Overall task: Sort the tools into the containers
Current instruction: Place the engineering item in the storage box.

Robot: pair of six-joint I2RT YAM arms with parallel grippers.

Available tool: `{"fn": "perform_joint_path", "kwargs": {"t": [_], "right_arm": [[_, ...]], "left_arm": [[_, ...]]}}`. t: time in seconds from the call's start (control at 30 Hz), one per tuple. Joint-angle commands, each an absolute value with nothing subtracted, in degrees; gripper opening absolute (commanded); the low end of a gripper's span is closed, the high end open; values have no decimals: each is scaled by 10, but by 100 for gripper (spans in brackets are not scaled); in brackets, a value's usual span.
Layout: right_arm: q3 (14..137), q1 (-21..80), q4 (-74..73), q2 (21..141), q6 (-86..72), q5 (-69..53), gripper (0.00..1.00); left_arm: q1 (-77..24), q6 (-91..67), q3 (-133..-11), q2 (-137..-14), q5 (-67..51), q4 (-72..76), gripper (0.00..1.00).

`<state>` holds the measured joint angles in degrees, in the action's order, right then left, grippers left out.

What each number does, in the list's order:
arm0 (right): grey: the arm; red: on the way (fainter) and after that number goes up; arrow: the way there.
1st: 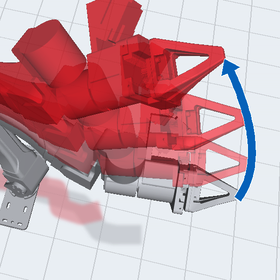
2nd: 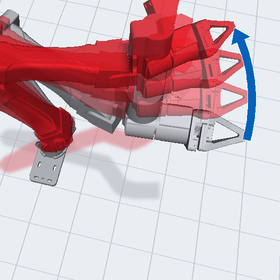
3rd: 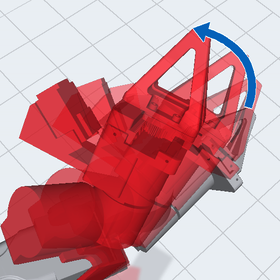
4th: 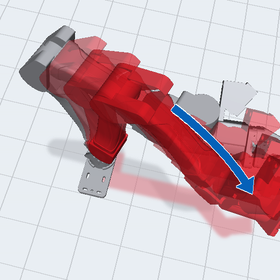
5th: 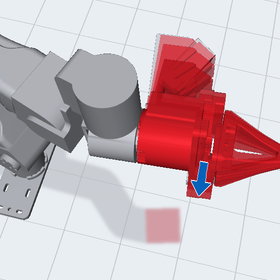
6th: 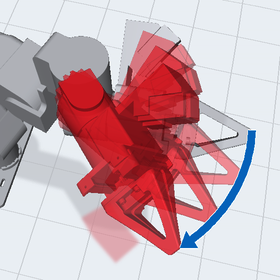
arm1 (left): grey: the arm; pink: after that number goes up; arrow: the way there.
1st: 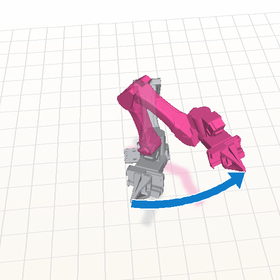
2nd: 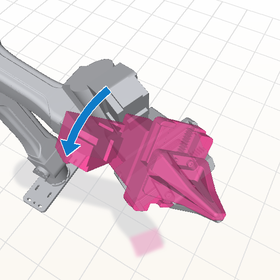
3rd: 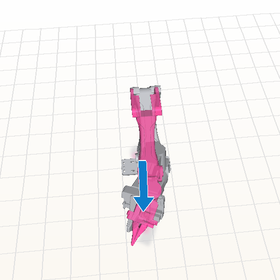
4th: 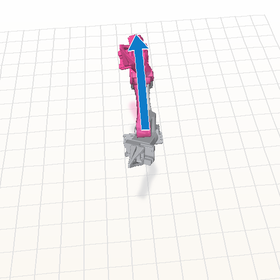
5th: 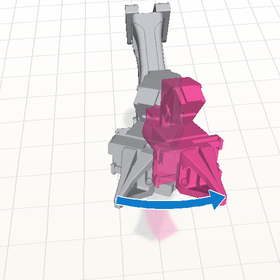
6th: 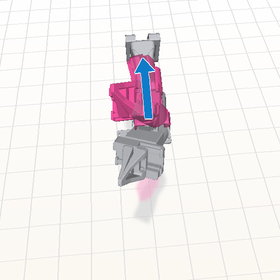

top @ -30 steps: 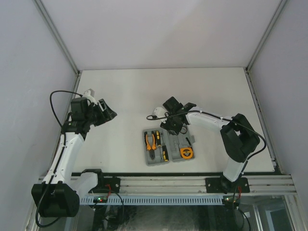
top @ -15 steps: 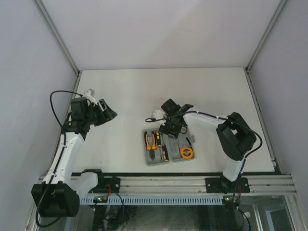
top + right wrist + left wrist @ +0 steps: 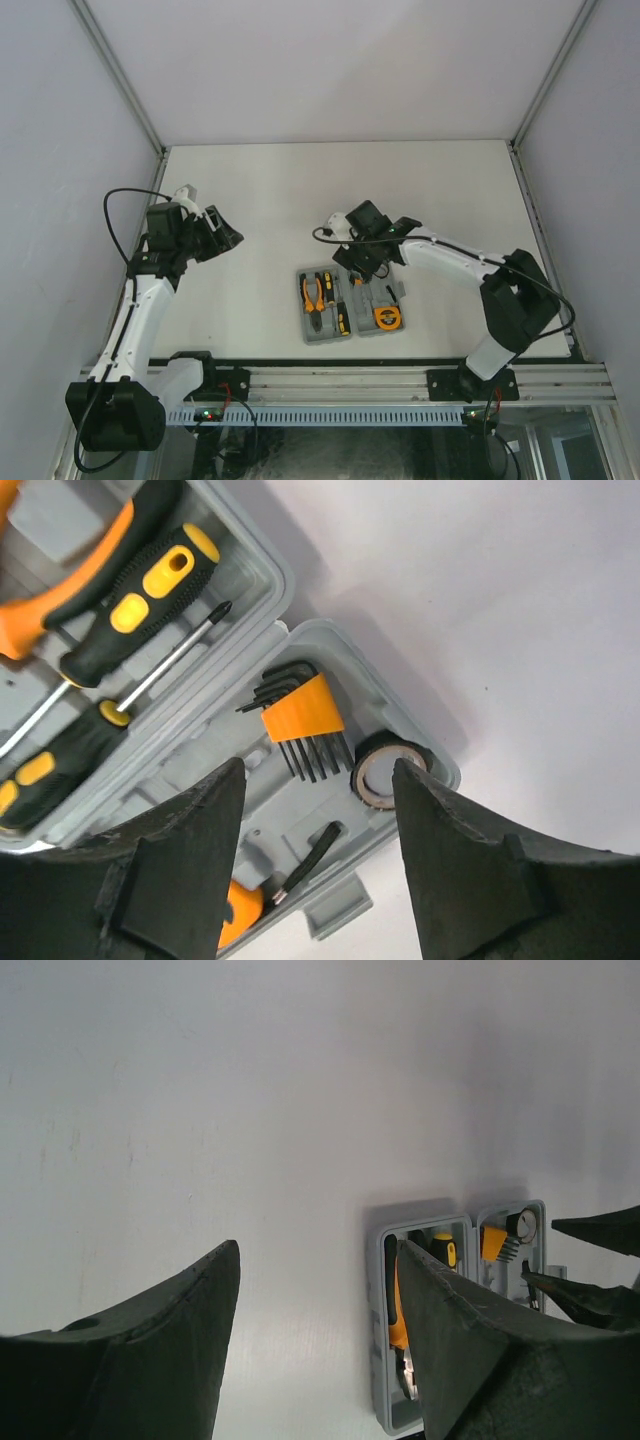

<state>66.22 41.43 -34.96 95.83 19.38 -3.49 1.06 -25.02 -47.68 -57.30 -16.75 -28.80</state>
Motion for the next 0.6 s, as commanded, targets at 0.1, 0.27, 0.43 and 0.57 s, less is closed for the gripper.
{"fn": "perform_joint_path", "kwargs": {"t": [0.1,0.27,0.43,0.57], "right_arm": [[580,384,-273,850,-41,-31,50],[542,384,-270,834,-131,-26,40],[524,383,-252,842,-168,-41,34],[525,380,-239,854,-178,-45,33]], "left_arm": [[17,-256,-466,-562,-177,-270,68],[16,-257,-465,-565,-179,-269,68],[18,-256,-464,-563,-178,-270,68],[17,-256,-464,-563,-179,-270,68]]}}
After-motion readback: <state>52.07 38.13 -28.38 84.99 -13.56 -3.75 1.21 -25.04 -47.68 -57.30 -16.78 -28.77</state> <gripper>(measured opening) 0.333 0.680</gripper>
